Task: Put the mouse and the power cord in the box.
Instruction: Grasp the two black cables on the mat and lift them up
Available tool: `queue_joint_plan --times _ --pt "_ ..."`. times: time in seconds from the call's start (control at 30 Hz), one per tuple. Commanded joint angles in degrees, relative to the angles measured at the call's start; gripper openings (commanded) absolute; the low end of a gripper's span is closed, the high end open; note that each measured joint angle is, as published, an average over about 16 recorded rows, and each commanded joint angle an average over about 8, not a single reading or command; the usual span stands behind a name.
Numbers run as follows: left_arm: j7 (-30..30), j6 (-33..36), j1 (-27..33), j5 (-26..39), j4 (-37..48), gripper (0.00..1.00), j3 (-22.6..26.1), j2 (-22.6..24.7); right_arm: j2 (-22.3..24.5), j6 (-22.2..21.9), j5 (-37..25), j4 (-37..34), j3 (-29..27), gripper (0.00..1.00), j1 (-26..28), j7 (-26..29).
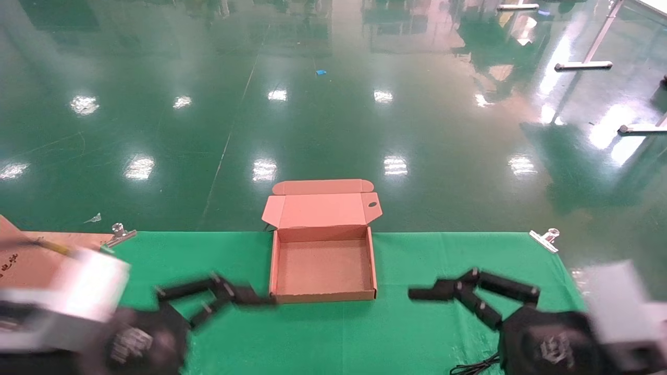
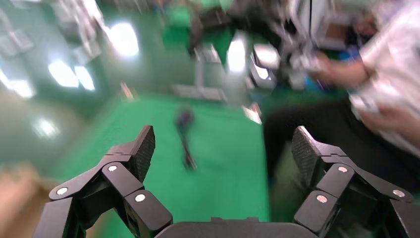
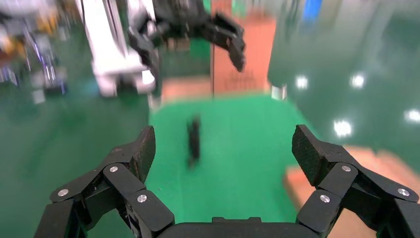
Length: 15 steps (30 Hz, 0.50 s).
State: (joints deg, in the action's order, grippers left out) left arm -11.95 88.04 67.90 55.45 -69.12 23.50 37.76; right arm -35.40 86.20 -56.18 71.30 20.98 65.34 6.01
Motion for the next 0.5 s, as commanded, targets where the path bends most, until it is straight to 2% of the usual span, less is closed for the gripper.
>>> queue_joint_plan --times 0.03,0.33,0.5 --pt "-1.23 0.83 1.96 4.09 1.32 1.0 2.34 0.93 0.41 0.25 -3.96 -0.5 1.19 1.0 0.66 -1.49" --pt "6.81 2.29 12.79 26.48 15.45 1.0 14.85 5.52 -7.45 1.4 -35.13 -8.14 13.93 1.0 13.42 -10.09" --pt "12.21 1.79 17.51 35.71 25.44 1.0 21.1 8.73 -12.75 -0.44 -47.57 -14.27 19.81 1.0 17.37 -15.19"
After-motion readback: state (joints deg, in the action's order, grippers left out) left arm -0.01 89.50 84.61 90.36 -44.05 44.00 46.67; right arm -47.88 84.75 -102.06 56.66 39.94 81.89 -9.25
